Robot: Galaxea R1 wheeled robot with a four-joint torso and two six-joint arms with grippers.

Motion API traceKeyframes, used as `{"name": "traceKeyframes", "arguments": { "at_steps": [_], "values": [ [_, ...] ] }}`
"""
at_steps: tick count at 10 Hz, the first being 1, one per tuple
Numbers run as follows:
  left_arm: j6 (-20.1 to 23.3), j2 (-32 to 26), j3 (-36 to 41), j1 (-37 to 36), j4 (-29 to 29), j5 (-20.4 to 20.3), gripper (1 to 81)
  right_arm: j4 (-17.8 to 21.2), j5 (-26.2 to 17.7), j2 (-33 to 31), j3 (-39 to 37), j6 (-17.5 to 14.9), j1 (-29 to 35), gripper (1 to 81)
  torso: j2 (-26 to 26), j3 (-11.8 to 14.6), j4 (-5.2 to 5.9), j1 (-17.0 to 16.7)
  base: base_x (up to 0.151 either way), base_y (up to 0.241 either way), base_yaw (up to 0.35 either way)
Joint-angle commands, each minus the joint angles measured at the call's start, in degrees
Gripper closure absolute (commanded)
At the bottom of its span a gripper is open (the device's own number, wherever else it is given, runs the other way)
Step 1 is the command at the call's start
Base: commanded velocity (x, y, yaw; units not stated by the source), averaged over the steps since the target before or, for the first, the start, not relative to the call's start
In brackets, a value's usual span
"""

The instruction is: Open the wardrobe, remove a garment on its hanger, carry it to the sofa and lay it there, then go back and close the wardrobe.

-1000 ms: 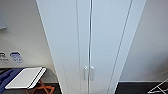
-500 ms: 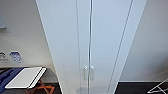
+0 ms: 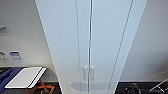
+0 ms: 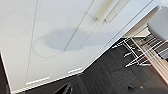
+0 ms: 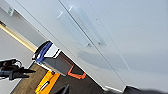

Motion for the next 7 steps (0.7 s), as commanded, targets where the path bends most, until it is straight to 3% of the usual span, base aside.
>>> {"name": "traceKeyframes", "arguments": {
  "at_steps": [1, 7],
  "values": [
    [-1.48, 1.47, -0.84, -11.40, -2.34, 6.55, 1.0, 0.33, -3.05, 1.40, 1.75, 4.62, 12.41, 1.0, 0.00, 0.00, 0.00, 0.00, 0.000, 0.000, 0.000],
    [-5.26, 11.30, -8.31, -20.72, -2.51, 11.30, 1.0, 0.33, -5.69, 11.59, -6.77, 6.91, 17.43, 1.0, 0.09, -0.09, 0.00, 0.07, 0.000, 0.000, 0.000]
  ]
}}
